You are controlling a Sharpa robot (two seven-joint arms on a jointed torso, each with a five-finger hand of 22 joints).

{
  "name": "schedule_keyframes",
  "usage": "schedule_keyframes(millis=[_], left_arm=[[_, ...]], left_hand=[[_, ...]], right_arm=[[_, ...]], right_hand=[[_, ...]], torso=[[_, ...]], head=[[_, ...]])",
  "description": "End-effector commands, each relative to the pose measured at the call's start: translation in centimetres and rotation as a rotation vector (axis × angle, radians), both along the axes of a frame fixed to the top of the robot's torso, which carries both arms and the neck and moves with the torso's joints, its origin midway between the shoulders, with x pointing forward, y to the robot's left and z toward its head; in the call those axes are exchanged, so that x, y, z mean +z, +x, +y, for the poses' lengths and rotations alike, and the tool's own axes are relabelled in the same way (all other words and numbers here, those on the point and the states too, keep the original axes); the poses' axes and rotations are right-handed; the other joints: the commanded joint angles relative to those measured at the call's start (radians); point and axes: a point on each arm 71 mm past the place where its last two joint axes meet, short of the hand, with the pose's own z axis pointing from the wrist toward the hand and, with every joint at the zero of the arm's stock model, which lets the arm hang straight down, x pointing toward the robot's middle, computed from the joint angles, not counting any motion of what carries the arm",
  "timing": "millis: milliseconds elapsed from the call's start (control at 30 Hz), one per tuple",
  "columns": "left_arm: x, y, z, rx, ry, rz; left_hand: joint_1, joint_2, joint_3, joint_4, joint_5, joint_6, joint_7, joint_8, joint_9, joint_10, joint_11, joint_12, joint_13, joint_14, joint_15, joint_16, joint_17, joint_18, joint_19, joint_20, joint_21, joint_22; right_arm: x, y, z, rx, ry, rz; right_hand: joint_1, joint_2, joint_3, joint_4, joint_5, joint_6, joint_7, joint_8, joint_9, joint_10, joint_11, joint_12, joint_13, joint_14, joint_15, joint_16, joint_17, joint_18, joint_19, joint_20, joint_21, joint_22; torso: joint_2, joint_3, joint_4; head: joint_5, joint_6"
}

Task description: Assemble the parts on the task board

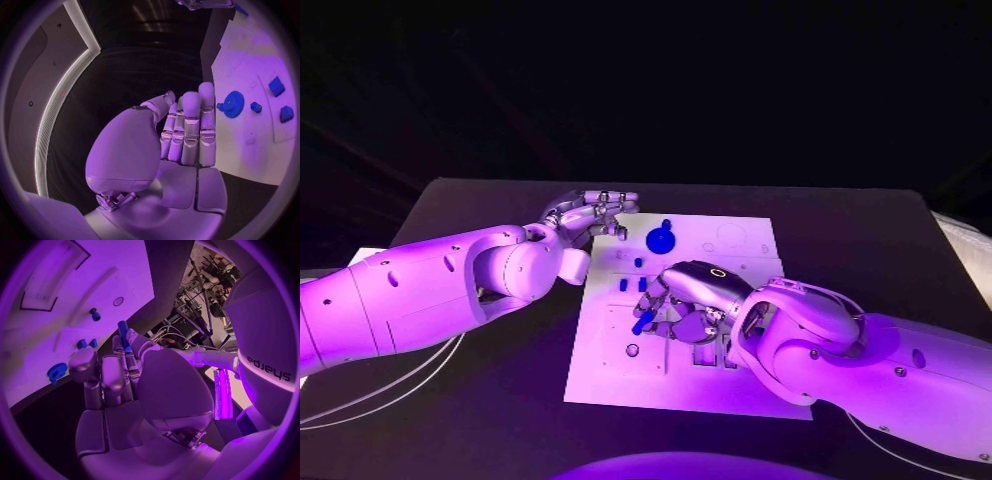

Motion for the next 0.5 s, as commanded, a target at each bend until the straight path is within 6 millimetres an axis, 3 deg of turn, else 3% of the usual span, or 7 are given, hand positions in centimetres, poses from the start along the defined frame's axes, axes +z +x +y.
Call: schedule_keyframes(millis=[33, 500], left_arm=[[0.1, 0.0, -0.3, -0.019, -0.015, -0.003], [-0.1, 0.0, -0.5, -0.022, -0.017, -0.001]], left_hand=[[-0.006, 0.002, -0.006, 0.001, 0.002, -0.008, 0.0, 0.004, -0.001, -0.008, -0.001, 0.001, -0.001, -0.008, 0.001, -0.003, -0.001, 0.01, 0.002, 0.001, -0.003, -0.001], [-0.006, 0.002, -0.006, 0.001, 0.002, -0.008, 0.0, 0.004, -0.001, -0.008, -0.001, 0.001, -0.001, -0.008, 0.001, -0.003, -0.001, 0.01, 0.002, 0.001, -0.003, -0.001]], right_arm=[[-0.7, -0.4, 0.8, 0.061, -0.013, 0.025], [-2.7, -0.5, 1.5, 0.097, -0.093, 0.014]], right_hand=[[0.01, -0.002, 0.007, 0.002, 0.004, 0.002, 0.008, 0.002, 0.0, 0.002, 0.007, -0.004, 0.002, 0.018, -0.002, 0.001, -0.001, -0.009, 0.001, 0.003, 0.001, -0.001], [0.01, -0.002, 0.01, 0.0, 0.006, 0.001, 0.008, 0.001, 0.0, 0.002, 0.008, -0.006, 0.002, 0.018, -0.001, 0.001, -0.002, -0.009, 0.0, 0.004, 0.001, -0.002]], torso=[[0.0, -0.0009, -0.0033], [0.0, 0.0009, -0.0009]], head=[[0.006, -0.004], [0.007, -0.013]])
